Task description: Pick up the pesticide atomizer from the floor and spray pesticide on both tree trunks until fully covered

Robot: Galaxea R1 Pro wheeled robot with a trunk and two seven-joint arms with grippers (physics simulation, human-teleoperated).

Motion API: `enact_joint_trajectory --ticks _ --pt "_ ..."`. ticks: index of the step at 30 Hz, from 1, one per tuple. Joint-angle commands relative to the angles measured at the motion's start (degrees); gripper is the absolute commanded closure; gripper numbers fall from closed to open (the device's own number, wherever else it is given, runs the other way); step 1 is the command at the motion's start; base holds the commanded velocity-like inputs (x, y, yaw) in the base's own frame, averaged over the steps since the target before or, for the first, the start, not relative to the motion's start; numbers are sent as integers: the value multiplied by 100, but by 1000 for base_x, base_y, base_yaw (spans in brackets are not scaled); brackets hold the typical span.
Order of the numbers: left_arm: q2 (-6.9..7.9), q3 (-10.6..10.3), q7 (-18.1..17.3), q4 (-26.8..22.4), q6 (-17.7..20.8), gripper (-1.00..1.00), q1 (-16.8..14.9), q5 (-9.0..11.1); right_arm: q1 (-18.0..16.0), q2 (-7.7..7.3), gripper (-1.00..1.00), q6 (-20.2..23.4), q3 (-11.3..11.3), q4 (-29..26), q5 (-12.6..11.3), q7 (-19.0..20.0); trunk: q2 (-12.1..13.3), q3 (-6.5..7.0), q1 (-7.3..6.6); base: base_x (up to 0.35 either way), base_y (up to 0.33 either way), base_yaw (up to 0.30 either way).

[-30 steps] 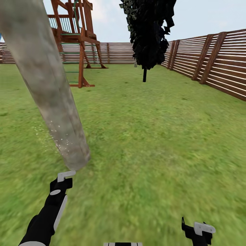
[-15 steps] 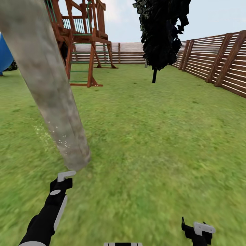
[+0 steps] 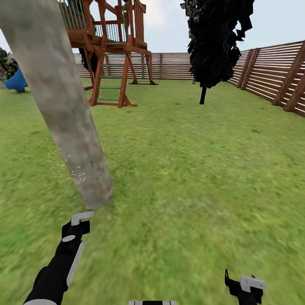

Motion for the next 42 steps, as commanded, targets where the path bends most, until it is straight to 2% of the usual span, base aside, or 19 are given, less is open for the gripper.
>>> enact_joint_trajectory --ticks 1,11,25,35,42 --pt "0 2 0 4 0 100 1 -3 0 0 -100 0 0 0 0 0 0 0 0 0 -274 278" --pt "8 22 7 78 5 100 2 -20 0 0 -100 0 0 0 0 0 0 0 0 141 -241 269" --pt "9 22 8 85 2 100 2 -13 0 0 -100 0 0 1 0 0 0 0 0 237 -187 20" --pt "17 31 10 82 9 100 3 -12 0 0 -100 0 -1 202 9 0 0 0 0 238 -187 259" --pt "12 23 311 87 15 100 3 7 0 0 -100 -2 -4 203 8 0 0 0 0 42 -252 235"
